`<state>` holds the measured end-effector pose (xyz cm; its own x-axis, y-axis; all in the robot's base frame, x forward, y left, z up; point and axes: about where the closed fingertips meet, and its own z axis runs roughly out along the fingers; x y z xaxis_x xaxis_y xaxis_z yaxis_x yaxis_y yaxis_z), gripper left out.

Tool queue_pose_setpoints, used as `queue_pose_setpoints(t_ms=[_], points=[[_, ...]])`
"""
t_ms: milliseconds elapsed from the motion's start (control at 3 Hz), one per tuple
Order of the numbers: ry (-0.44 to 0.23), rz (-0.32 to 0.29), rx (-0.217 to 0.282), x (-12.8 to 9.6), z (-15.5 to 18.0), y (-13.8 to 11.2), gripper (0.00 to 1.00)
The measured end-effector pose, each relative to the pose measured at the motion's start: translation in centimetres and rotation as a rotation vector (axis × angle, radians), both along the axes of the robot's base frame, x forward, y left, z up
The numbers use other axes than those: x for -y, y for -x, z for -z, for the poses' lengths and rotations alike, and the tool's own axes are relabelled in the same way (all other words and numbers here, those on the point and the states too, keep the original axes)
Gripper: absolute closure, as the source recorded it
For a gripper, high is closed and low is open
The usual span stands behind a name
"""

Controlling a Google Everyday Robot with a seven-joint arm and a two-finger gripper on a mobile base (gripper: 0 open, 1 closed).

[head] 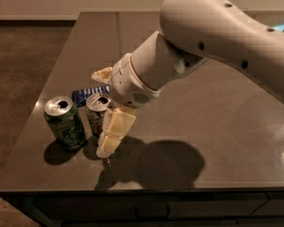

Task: Move 7up can near green can

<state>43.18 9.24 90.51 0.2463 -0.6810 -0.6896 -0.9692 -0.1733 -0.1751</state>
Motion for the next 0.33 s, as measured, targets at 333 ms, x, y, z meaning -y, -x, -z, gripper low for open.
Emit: queue_pose_setpoints(t_ms=[333], points=[[0.000, 0.000, 0.000, 0.00, 0.00, 0.01, 0.00]])
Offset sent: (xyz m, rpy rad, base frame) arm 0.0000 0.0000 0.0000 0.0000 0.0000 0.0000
